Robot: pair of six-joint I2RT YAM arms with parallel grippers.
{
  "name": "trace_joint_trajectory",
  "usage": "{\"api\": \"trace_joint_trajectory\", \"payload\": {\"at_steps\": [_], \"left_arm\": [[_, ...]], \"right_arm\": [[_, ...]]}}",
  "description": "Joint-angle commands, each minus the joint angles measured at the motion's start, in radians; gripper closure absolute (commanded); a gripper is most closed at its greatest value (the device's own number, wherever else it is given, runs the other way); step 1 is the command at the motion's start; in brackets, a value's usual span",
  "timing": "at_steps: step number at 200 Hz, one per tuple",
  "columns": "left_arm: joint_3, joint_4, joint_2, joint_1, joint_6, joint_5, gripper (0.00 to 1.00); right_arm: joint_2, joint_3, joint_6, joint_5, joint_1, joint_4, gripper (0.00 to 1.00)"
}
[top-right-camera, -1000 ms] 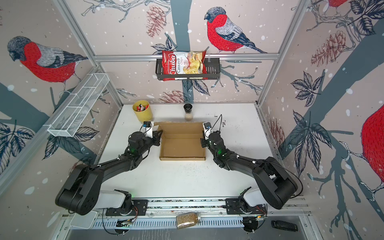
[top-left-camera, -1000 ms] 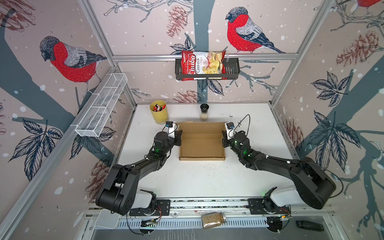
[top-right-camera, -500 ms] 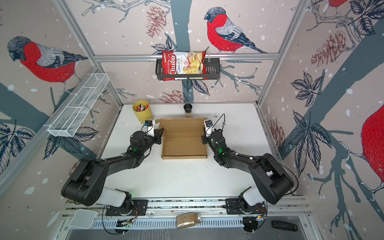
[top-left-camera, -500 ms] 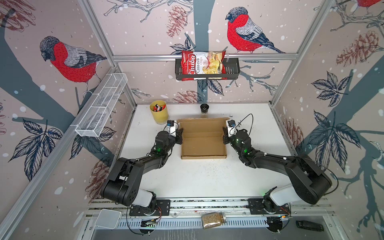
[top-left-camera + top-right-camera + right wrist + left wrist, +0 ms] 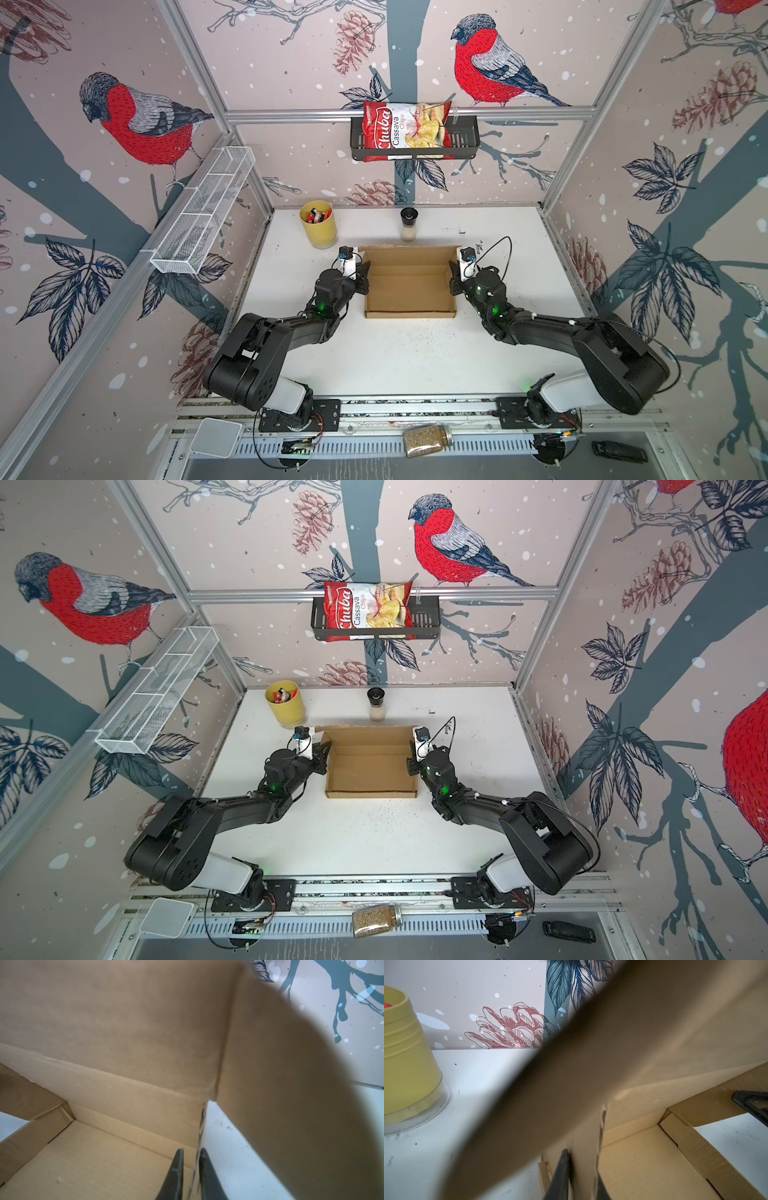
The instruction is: Fold the paper box
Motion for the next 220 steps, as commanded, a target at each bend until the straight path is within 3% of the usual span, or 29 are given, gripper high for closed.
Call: {"api": "trace_joint_trajectory", "payload": {"at_steps": [1,71,137,160,220], "left_arm": [[-0.017,0.049,0.009,-0.007,-0.005,0.026,0.86],[-0.071,0.096,0.021,-0.034,-0.012,0.01,0.86],[-0.102,0.116,0.027,-0.067,0.037,-0.07,0.87],[-0.107,0.13,0.035,-0.08,0.053,-0.1,0.88],[-0.102,0.109,0.026,-0.108,0.087,-0.182,0.89]], "right_arm": [[-0.014,-0.014,0.023,-0.02,0.002,0.029,0.81],[-0.028,-0.049,0.057,-0.006,0.009,0.012,0.75],[-0.057,-0.059,0.081,-0.001,0.01,-0.059,0.63],[-0.079,-0.062,0.097,-0.001,0.009,-0.09,0.55],[-0.179,-0.09,0.183,-0.06,0.006,-0.232,0.23]]}}
